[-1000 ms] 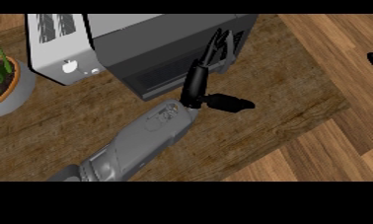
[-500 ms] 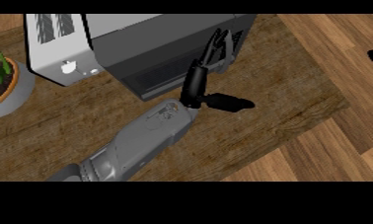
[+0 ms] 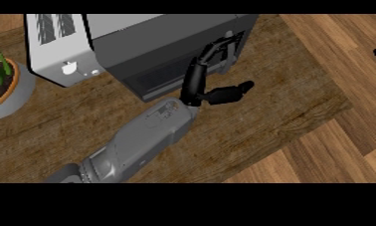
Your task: Pick up the milk, place it into the microwave and close the microwave
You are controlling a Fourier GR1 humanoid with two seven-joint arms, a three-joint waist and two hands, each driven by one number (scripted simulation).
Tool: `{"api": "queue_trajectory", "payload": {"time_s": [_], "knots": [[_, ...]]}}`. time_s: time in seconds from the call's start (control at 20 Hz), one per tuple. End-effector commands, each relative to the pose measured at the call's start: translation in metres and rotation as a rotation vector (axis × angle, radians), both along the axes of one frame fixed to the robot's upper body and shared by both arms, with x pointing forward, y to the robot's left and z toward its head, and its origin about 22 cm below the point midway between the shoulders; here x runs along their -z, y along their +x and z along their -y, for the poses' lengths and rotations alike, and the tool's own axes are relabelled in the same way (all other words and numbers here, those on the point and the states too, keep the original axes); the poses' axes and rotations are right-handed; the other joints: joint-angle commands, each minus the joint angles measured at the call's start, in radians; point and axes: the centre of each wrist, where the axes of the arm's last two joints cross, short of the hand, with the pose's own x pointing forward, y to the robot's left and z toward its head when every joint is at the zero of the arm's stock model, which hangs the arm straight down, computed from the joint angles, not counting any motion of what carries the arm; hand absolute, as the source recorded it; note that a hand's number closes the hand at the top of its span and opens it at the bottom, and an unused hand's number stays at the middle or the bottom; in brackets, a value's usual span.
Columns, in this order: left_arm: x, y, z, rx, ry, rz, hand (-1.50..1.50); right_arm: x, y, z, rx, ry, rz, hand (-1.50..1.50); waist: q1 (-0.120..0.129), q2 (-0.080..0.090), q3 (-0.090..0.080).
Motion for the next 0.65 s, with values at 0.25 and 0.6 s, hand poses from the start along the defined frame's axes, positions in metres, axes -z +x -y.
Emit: {"api": "queue_trajectory", "payload": {"time_s": [0.25,0.6], "knots": [[0.011,0.038,-0.05,-0.23,0.297,-0.006,-1.5,-0.006,-0.001,0.007,0.015,-0.008,-0.006,-1.5,0.037,-0.008,0.017],[0.005,0.044,-0.047,-0.265,0.321,-0.04,-1.5,-0.006,-0.007,0.014,0.032,-0.002,-0.015,-1.5,0.059,-0.013,0.015]]}}
